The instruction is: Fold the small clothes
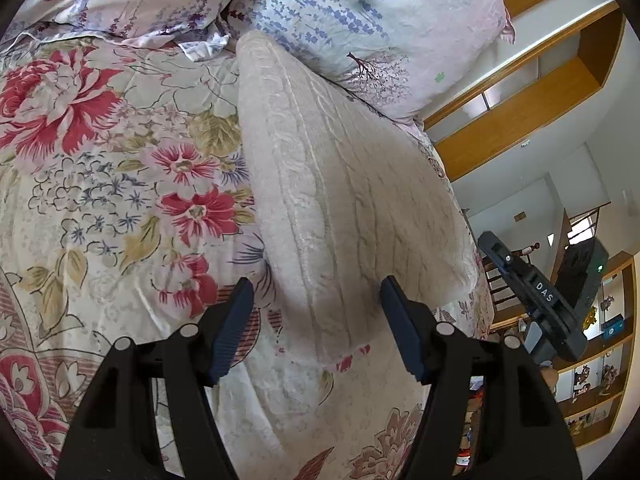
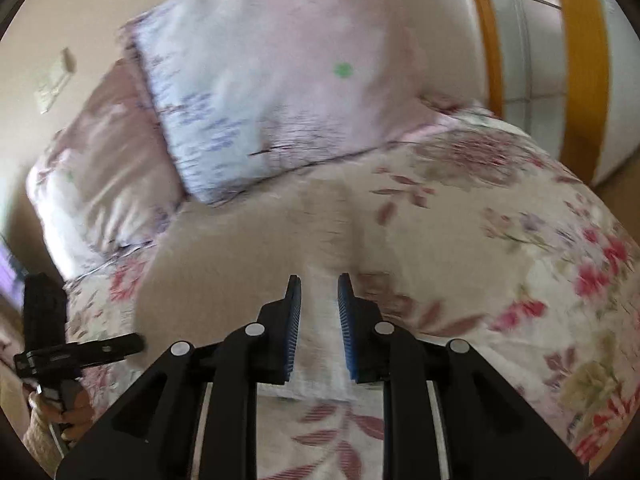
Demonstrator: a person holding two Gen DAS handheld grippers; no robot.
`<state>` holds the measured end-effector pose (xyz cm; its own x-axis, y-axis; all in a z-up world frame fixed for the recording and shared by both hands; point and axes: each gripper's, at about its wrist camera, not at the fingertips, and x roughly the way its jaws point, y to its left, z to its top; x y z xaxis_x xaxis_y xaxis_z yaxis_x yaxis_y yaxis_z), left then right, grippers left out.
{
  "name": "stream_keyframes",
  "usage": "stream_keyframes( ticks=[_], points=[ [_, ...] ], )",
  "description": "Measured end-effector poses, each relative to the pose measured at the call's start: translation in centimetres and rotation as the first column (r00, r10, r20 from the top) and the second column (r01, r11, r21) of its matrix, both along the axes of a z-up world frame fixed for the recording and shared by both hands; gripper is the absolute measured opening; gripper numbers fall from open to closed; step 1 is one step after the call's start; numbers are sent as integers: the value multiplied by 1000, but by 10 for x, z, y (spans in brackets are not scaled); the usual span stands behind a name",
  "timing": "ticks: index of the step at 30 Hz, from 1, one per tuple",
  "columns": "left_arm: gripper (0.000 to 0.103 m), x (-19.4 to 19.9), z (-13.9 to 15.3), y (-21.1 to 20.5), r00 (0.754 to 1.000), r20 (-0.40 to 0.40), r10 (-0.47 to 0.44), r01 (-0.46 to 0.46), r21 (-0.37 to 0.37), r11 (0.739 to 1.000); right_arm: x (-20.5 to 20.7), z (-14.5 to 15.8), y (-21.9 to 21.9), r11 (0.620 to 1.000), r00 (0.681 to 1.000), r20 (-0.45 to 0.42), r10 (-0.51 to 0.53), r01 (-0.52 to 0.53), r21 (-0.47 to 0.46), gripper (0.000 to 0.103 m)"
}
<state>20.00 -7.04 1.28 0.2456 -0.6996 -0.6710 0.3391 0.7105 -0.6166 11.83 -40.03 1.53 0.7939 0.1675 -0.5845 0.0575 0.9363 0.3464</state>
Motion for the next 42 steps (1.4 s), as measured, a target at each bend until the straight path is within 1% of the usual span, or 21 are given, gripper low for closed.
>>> stream_keyframes(
  ticks=[3, 5, 7, 9, 14, 17, 19, 21, 23, 24, 25, 26, 27, 28, 30, 32, 34, 37, 39, 42],
  points=[
    [65, 1, 0, -3, 1000, 3, -3, 3, 4, 1000, 13, -4, 11, 999, 999, -28, 33, -33, -14, 20],
    [65, -1, 0, -3, 1000, 4, -5, 5, 4, 1000, 17, -8, 14, 999, 998, -48, 35, -36, -12, 21],
    [65, -1, -1, -3, 1000, 4, -5, 5, 4, 1000, 22, -15, 14, 999, 996, -79, 34, -35, -6, 36],
    [66, -1, -2, -3, 1000, 1, -3, 3, 5, 1000, 28, -28, 13, 1000, 991, -130, 30, -31, -3, 36],
    [67, 0, -2, -6, 1000, -3, -6, 6, 1, 1000, 24, -34, 7, 999, 990, -139, 27, -23, 36, 36],
    [71, 0, -2, -5, 1000, -8, -6, 6, -6, 1000, 20, -37, 2, 997, 990, -137, 33, -23, 71, 36],
    [74, 1, -2, -2, 1000, -18, 2, -2, -15, 1000, 19, -36, 1, 996, 987, -154, 38, -26, 82, 36],
    [75, 4, 0, 4, 1000, -27, 12, -13, -24, 1000, 18, -30, -2, 995, 982, -184, 43, -25, 101, 36],
    [77, 6, 5, 9, 999, -23, 22, -22, -30, 999, 17, -19, -13, 991, 981, -189, 31, -6, 134, 36],
    [78, 9, 9, 12, 999, -15, 30, -31, -32, 999, 16, -15, -18, 989, 983, -182, 23, 5, 151, 38],
    [78, 12, 11, 14, 999, -11, 36, -36, -33, 999, 16, -10, -25, 985, 985, -173, 7, 24, 171, 49],
    [78, 15, 14, 16, 999, -9, 39, -40, -36, 999, 16, -7, -30, 983, 985, -171, -10, 42, 181, 57],
    [78, 19, 16, 17, 999, -11, 41, -41, -44, 998, 18, -3, -37, 979, 984, -173, -33, 66, 194, 68],
    [78, 22, 18, 18, 999, -14, 41, -42, -50, 998, 21, -1, -44, 973, 984, -177, -37, 76, 216, 71],
    [79, 29, 22, 18, 999, -18, 42, -43, -54, 998, 28, -1, -50, 963, 981, -191, -28, 77, 259, 72],
    [81, 35, 24, 17, 999, -23, 47, -48, -49, 998, 37, -4, -55, 954, 974, -224, -20, 85, 287, 76],
    [81, 42, 24, 13, 999, -31, 44, -46, -43, 998, 48, -9, -58, 947, 968, -251, -13, 93, 308, 86],
    [83, 54, 20, 7, 998, -50, 42, -44, -28, 999, 61, -14, -61, 940, 961, -277, 2, 93, 329, 87],
    [83, 63, 13, 4, 995, -85, 51, -53, -25, 998, 73, -20, -65, 925, 954, -298, 31, 86, 371, 87],
    [83, 74, 0, 4, 988, -142, 58, -67, -62, 996, 87, -29, -68, 905, 947, -313, 77, 65, 421, 87]
  ],
)
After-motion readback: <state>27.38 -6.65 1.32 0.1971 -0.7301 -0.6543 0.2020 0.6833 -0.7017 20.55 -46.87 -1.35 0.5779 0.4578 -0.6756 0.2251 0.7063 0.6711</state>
